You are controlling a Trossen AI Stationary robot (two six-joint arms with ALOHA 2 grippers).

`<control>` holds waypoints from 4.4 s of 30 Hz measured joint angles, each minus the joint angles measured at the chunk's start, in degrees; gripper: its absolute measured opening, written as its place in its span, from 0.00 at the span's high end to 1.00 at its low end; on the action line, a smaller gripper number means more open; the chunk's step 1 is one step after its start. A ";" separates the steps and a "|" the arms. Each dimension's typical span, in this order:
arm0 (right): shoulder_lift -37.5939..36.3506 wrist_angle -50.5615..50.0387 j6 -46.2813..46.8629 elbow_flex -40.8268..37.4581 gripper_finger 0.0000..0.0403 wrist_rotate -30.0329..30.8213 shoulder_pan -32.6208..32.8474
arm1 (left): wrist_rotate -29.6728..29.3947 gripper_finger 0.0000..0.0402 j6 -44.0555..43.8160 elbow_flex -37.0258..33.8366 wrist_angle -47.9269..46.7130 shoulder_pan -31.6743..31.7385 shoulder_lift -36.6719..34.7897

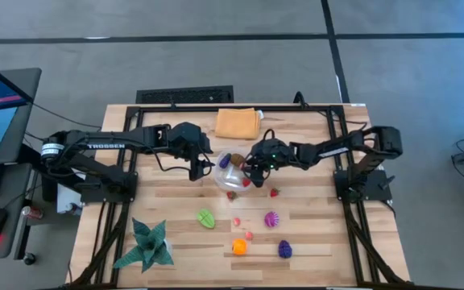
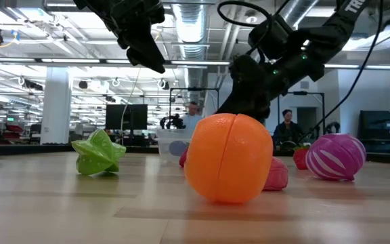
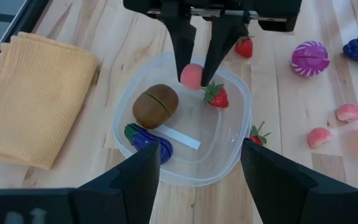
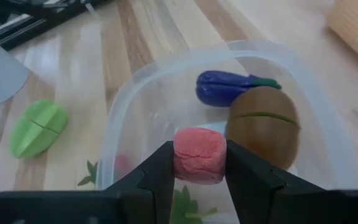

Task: Pick and placing Produce into tupperware
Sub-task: Put the top pink peach into the transparent container, then put the right red strawberry into the transparent container

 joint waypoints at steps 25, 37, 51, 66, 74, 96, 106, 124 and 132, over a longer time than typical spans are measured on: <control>-9.27 -8.99 -3.61 -0.07 0.41 -3.03 -0.60 | 0.00 0.47 0.39 0.00 0.06 0.01 0.00; -21.91 -29.22 -4.95 -4.75 0.42 -2.88 3.06 | -0.36 0.47 0.50 0.00 0.06 0.02 0.00; -29.95 -27.25 4.66 -13.78 0.42 4.53 11.44 | -0.42 0.47 0.86 0.00 0.12 0.02 0.00; -23.28 -23.16 0.19 -14.71 0.42 14.18 18.20 | -0.51 0.47 0.94 0.00 0.30 0.02 0.00; -21.21 -19.97 0.26 -14.70 0.42 12.15 19.01 | -0.50 0.47 0.90 0.00 0.28 0.02 0.00; -20.00 -21.16 -11.83 -14.65 0.42 7.49 16.84 | -1.05 0.47 0.85 0.00 0.29 0.02 0.00; -13.77 -18.07 -11.85 -14.60 0.42 5.57 16.66 | -1.51 0.47 0.35 0.00 0.28 0.02 0.00; -10.97 -17.15 -7.97 -14.59 0.48 5.75 16.60 | -2.29 0.47 0.33 0.00 0.10 0.04 0.00; -10.91 -16.82 -6.16 -14.61 0.59 5.79 16.54 | -2.27 0.47 0.33 0.00 0.12 0.04 0.00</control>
